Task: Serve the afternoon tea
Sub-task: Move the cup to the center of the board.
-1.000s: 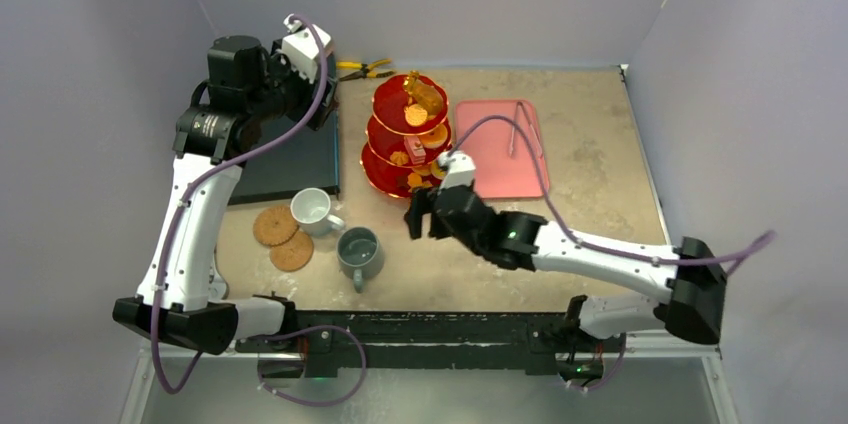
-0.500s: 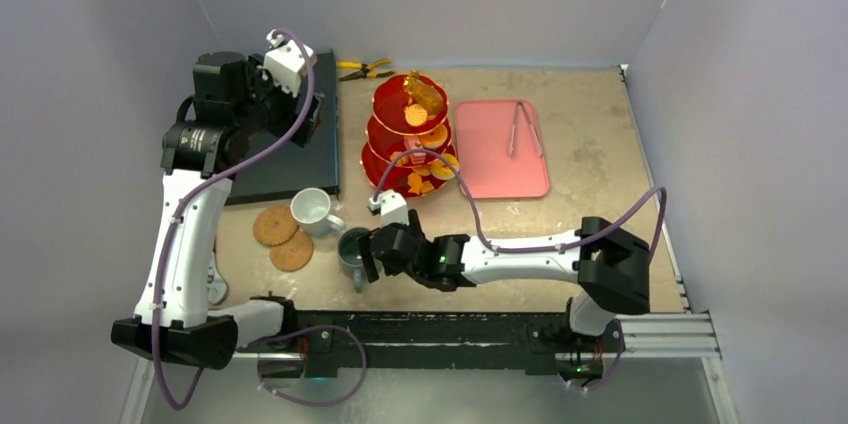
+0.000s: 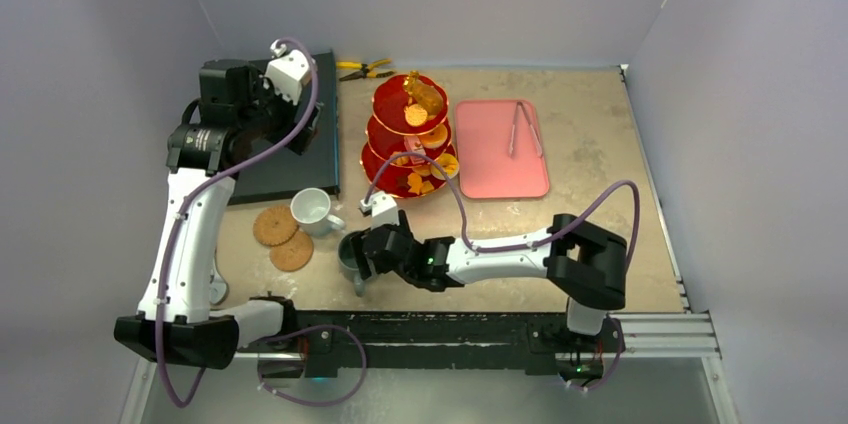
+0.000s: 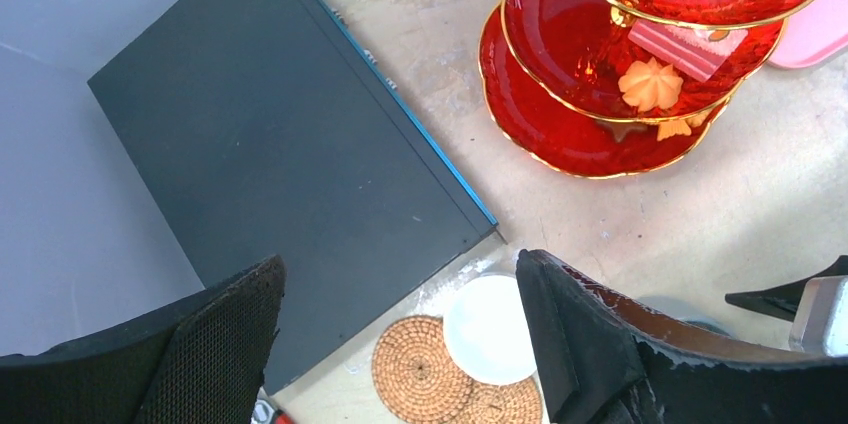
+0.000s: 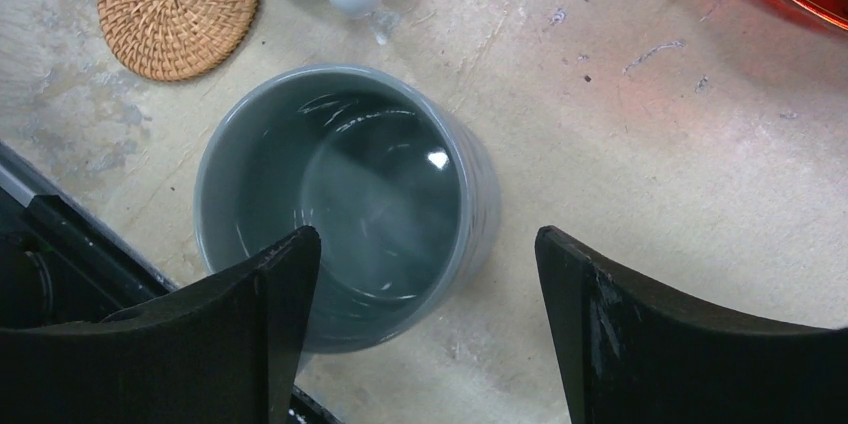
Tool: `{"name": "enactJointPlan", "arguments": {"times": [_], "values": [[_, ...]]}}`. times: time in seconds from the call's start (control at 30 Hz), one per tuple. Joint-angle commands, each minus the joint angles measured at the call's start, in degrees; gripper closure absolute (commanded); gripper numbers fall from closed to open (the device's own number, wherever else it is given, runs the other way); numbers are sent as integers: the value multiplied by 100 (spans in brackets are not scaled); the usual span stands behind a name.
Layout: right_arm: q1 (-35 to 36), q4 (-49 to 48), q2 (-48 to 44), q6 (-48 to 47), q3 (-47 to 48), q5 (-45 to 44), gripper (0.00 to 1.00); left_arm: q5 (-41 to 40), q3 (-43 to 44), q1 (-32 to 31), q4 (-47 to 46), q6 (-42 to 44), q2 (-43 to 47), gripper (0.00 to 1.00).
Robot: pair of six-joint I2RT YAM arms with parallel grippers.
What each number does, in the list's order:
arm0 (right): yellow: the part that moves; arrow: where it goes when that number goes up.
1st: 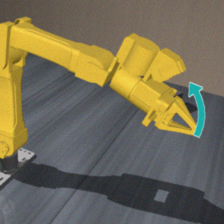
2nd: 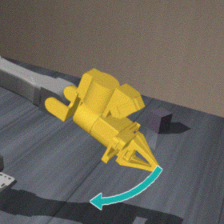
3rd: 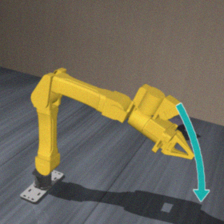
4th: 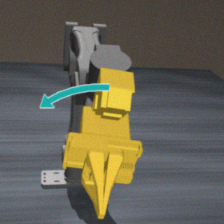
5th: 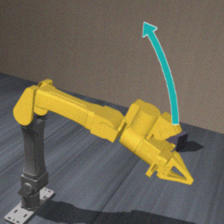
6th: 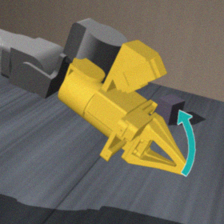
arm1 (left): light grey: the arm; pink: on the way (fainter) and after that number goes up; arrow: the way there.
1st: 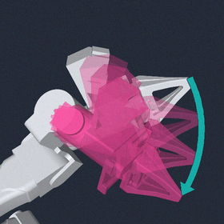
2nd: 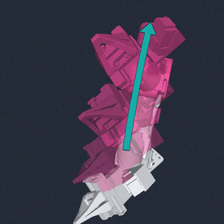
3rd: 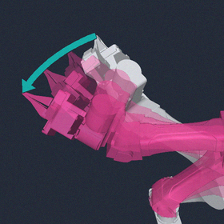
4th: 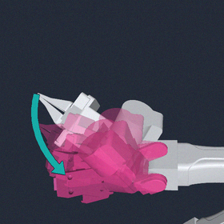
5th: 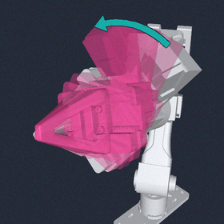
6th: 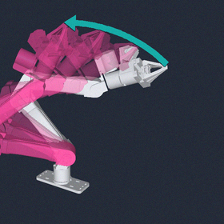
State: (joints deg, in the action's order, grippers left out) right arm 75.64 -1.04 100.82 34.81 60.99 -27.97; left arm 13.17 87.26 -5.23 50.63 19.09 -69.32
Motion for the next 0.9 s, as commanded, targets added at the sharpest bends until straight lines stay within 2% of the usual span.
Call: {"name": "enactJointPlan", "arguments": {"times": [0.0, 0.17, 0.27, 0.43, 0.63, 0.77, 0.87], "values": [[48, -31, 79, -239, 62, -64, 19, -130, -112, 57, 61, 301, 107, 15], [40, 83, -102, -189, 40, -217, 20, -183, -300, 63, 193, 537, 114, 20], [39, 269, -278, -153, -96, -265, 26, -194, -519, 62, 273, 782, 99, 26], [-63, 388, -205, -134, -167, -404, 48, -362, -1148, 66, 437, 1433, 148, 35], [-295, 494, -211, -210, -215, -461, 60, -681, -1994, 61, 505, 2153, 302, 37], [-691, 735, -416, -142, -369, -457, 82, -889, -2625, 153, 124, 2333, 310, 41], [-1021, 882, -762, -82, -614, -519, 89, -912, -2887, 259, -81, 2449, 175, 41]]}}
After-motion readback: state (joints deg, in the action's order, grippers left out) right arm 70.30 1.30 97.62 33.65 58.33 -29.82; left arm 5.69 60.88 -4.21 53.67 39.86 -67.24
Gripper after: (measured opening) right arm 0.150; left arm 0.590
